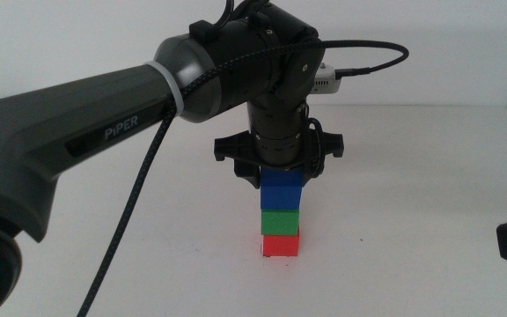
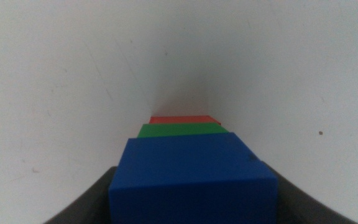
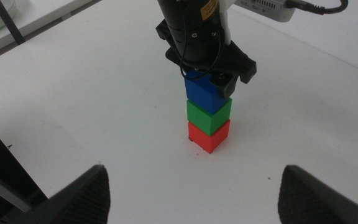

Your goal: Stack red cubes first, then green, then blue cubes in a specific spot.

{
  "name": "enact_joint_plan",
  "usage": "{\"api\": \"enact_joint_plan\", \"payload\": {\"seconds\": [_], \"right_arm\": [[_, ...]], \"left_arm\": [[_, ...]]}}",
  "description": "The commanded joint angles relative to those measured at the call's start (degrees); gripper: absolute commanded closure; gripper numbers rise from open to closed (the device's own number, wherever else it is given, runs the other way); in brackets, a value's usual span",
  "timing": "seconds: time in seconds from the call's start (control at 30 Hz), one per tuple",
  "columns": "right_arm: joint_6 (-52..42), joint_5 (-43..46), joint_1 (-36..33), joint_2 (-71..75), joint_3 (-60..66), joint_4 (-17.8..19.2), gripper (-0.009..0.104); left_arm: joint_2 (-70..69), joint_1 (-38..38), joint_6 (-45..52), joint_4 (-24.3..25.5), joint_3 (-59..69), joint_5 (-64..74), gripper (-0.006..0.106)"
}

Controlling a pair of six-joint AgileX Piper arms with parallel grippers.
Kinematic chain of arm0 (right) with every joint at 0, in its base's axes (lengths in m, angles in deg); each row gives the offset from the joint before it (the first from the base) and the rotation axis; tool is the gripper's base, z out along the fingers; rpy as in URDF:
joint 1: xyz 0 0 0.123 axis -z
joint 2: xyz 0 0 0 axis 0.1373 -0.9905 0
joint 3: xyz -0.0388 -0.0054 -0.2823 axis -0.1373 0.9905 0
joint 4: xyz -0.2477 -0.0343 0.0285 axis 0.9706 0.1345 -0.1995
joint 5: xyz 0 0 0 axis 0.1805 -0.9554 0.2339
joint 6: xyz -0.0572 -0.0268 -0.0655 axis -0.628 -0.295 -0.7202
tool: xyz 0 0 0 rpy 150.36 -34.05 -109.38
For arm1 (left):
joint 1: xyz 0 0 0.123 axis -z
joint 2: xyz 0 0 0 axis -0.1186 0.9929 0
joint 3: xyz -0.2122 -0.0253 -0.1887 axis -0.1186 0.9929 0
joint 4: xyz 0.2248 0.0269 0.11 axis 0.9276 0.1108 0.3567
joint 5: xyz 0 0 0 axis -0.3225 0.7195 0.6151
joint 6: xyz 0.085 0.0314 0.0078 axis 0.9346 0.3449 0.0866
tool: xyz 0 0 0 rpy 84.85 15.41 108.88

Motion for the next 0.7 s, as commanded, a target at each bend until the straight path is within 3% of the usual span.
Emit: {"api": "enact_joint_plan", "payload": {"seconds": [0.0,0.47,0.67], "right_arm": [[-0.6,0.3,0.3,0.3,0.1,0.4,0.002],[-0.6,0.3,0.3,0.3,0.1,0.4,0.002],[-0.6,0.3,0.3,0.3,0.1,0.4,0.002]], "left_arm": [[-0.4,-0.1,0.7,0.0,-0.6,-0.3,0.036],[-0.9,-0.8,1.3,-0.2,-0.8,0.4,0.009],[-3.4,-1.3,2.9,-0.4,-0.8,1.2,0.008]]}}
